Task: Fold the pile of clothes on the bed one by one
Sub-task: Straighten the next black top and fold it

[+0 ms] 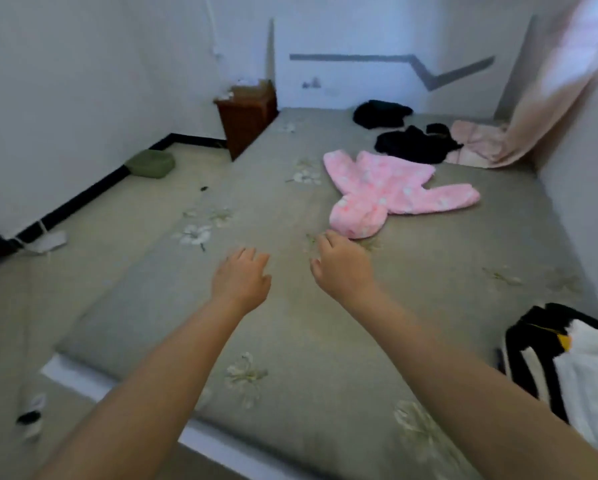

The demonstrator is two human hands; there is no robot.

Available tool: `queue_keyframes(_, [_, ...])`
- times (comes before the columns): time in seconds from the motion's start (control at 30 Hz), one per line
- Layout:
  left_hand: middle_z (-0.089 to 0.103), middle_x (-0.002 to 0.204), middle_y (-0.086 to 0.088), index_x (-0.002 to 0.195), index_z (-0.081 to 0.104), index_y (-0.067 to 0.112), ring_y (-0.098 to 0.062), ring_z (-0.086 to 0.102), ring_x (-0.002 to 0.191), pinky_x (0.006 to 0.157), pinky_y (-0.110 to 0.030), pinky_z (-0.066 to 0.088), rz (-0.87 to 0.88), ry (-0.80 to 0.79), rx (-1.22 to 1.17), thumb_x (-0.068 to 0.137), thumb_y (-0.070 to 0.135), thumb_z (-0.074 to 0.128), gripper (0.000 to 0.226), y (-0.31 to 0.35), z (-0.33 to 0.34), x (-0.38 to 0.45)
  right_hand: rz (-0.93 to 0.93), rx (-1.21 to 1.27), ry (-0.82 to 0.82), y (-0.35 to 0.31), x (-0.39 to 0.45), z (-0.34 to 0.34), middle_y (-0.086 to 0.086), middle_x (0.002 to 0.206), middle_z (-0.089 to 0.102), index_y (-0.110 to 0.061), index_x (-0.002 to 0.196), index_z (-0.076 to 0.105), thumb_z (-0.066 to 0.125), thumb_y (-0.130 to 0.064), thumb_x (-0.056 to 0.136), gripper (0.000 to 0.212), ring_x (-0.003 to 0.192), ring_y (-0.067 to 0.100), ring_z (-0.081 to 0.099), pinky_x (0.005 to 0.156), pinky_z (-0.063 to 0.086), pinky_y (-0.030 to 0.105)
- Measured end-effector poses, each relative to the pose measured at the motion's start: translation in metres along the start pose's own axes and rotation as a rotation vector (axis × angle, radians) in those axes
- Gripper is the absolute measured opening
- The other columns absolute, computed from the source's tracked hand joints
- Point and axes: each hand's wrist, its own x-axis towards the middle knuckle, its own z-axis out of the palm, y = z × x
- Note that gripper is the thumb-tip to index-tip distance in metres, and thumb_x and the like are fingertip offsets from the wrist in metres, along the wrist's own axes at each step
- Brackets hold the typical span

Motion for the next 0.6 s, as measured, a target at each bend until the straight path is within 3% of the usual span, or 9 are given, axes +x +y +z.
queue_keyframes(0.17, [0.041, 0.139, -0.006, 0.135, 0.038, 0.018, -0.021, 0.036, 0.128, 0.101, -0.033, 0.032, -0.284, 0.066, 0.009, 0.094, 0.039, 0.038, 0.046, -0.176, -0.033, -0.099, -0.283, -0.034, -0.036, -0.191, 0.028, 0.031, 0.009, 0.137, 0.042, -0.011, 0.13, 0.043, 0.043, -0.032, 0.089, 0.046, 0.131, 0.023, 0.033, 0.106, 0.022, 0.036])
queue_keyframes(0.33, [0.039, 0.139, -0.006, 0.137, 0.036, 0.018, -0.022, 0.033, 0.129, 0.101, -0.034, 0.031, -0.536, 0.124, 0.043, 0.093, 0.037, 0.04, 0.048, -0.333, -0.055, -0.2, -0.502, 0.0, -0.054, -0.37, 0.051, 0.05, 0.005, 0.143, 0.035, -0.015, 0.135, 0.036, 0.041, -0.035, 0.091, 0.049, 0.136, 0.023, 0.025, 0.109, 0.021, 0.04])
queue_keyframes(0.6, [0.041, 0.137, -0.009, 0.128, 0.042, 0.01, -0.025, 0.031, 0.129, 0.106, -0.034, 0.029, -0.824, 0.138, 0.095, 0.094, 0.029, 0.037, 0.039, -0.526, -0.078, -0.272, -0.7, 0.028, -0.176, -0.577, 0.107, 0.087, 0.001, 0.152, 0.022, -0.019, 0.142, 0.026, 0.037, -0.046, 0.093, 0.057, 0.141, 0.024, 0.014, 0.113, 0.015, 0.042])
